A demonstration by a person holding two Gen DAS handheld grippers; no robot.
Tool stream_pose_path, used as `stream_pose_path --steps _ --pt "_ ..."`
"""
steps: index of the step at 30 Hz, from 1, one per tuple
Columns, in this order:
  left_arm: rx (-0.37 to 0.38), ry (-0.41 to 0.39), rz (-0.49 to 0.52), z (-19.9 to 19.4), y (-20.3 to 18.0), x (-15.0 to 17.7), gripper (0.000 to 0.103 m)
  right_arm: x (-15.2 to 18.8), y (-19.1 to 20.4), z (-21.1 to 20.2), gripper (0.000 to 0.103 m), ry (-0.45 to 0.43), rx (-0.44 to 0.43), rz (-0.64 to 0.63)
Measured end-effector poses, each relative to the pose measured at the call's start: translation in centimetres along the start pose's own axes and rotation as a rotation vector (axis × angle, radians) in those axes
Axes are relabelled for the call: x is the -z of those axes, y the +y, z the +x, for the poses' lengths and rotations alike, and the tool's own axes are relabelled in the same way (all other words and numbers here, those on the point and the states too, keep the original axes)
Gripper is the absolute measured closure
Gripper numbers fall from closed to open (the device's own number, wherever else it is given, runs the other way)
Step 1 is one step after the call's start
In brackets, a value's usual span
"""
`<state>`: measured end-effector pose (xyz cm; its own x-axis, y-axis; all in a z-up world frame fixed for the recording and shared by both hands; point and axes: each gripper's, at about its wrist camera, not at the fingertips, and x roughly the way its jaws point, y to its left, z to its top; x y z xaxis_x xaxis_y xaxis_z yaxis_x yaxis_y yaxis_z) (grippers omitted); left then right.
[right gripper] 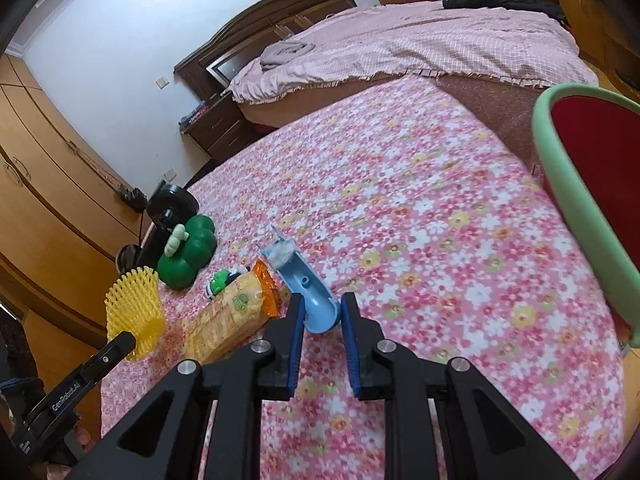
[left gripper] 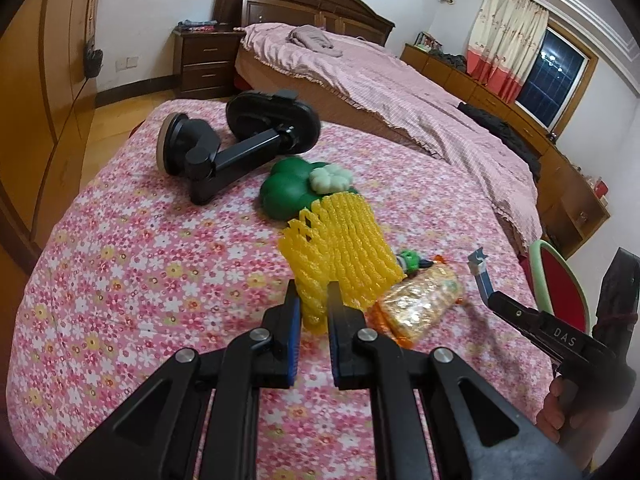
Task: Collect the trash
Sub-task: 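Grasp the blue plastic bottle with the right tool, then carry the foam net and blue bottle in both tools over the bucket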
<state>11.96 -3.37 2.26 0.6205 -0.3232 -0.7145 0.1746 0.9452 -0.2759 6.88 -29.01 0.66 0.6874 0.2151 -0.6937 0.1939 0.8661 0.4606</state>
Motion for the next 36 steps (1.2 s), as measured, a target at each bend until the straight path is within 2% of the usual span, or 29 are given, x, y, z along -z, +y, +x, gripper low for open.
stream_pose_path --steps 8,19,28,36 --pt "0.043 -0.020 0.038 -1.9 -2.3 0.4 0.092 0.4 -0.9 -4.0 0.082 -0.068 -0.014 0.017" --pt "0.118 -0.039 0.133 -3.9 -7.4 0.2 0.092 0.9 -2.7 -10.5 0.082 -0.190 0.007 0.050" --pt "0.188 -0.029 0.233 -4.0 -12.7 0.1 0.092 1.2 -6.0 -15.1 0.082 -0.286 0.044 0.108" --pt "0.241 0.000 0.320 -2.5 -17.9 0.2 0.092 0.9 -10.2 -17.6 0.082 -0.341 0.085 0.186"
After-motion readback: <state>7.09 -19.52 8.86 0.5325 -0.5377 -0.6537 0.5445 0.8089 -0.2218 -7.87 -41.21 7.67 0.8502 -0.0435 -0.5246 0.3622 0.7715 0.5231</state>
